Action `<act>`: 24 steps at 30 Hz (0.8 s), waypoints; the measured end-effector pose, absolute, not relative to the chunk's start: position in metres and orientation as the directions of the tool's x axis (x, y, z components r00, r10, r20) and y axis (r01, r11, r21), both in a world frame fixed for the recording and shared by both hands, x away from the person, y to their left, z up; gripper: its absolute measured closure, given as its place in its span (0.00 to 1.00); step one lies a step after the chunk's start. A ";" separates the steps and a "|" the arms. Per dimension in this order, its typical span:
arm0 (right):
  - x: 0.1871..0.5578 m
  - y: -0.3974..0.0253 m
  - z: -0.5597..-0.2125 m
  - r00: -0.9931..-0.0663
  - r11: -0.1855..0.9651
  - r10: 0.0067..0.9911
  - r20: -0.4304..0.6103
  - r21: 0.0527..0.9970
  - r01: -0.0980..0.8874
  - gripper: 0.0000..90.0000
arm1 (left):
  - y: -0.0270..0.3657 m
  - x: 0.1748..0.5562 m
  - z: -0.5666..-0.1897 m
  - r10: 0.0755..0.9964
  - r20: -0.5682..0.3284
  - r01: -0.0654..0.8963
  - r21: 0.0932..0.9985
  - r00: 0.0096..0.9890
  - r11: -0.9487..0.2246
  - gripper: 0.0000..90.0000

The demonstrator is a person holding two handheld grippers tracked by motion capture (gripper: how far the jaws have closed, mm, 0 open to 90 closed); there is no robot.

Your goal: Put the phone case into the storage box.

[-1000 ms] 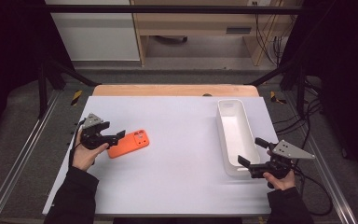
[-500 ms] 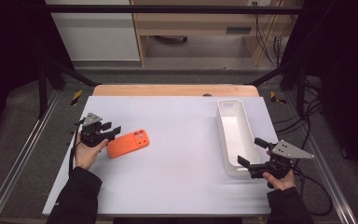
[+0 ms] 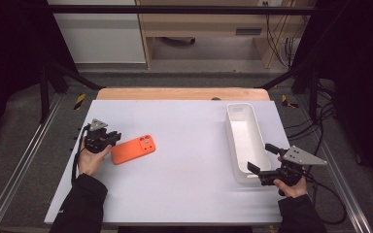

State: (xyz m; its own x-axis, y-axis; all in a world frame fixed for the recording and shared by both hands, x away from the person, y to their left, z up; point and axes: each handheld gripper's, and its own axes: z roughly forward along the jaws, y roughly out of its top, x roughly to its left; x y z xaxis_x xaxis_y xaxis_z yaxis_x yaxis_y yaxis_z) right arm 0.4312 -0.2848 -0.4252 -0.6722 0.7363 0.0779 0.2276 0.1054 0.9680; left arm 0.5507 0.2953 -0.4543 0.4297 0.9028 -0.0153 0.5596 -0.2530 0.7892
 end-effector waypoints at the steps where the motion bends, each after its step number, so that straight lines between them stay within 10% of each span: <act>1: 0.431 -0.285 -0.425 -0.672 0.105 0.736 0.078 0.968 0.228 0.00 | 0.295 0.551 -0.454 0.903 -0.015 0.560 0.789 0.430 -0.253 0.86; 24: 0.431 -0.285 -0.425 -0.672 0.104 0.736 0.081 0.968 0.230 0.00 | 0.296 0.557 -0.469 0.912 -0.001 0.639 0.714 0.411 -0.287 1.00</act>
